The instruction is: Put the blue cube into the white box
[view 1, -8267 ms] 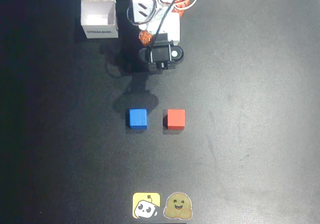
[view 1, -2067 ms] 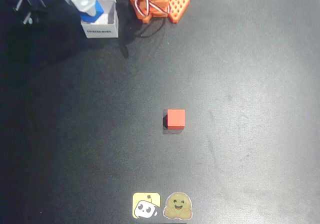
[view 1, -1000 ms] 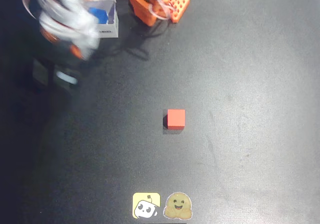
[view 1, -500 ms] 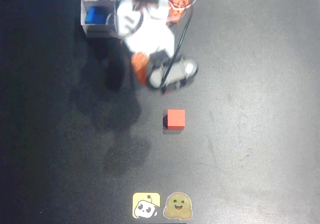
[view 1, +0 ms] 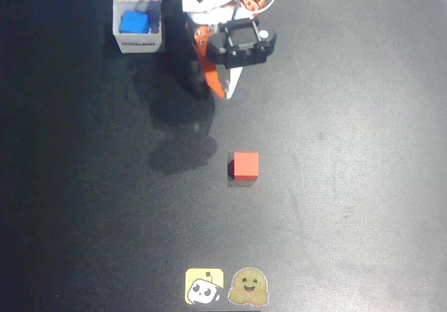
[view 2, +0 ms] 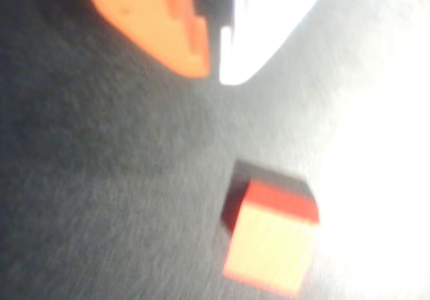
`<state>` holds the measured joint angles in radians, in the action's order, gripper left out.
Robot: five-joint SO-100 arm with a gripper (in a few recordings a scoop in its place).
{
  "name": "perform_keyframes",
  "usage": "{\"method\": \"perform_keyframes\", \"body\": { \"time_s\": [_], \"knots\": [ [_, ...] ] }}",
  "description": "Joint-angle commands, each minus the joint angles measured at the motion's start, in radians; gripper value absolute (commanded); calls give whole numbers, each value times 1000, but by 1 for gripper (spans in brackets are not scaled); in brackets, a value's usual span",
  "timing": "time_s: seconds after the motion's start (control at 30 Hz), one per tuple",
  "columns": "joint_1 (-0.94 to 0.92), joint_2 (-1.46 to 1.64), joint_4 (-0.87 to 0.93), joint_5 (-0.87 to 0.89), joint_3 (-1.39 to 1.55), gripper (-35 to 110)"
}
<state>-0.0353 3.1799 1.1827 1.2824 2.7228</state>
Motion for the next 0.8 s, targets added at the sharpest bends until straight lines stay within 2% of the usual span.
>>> {"method": "perform_keyframes", "body": {
  "time_s": [0.0, 0.23, 0.57, 0.77],
  "knots": [
    [8, 17, -46, 64, 35, 0],
    [0, 17, -144, 137, 230, 0],
    [-2, 17, 133, 135, 230, 0],
    [-2, 17, 144, 137, 232, 0]
  ]
}}
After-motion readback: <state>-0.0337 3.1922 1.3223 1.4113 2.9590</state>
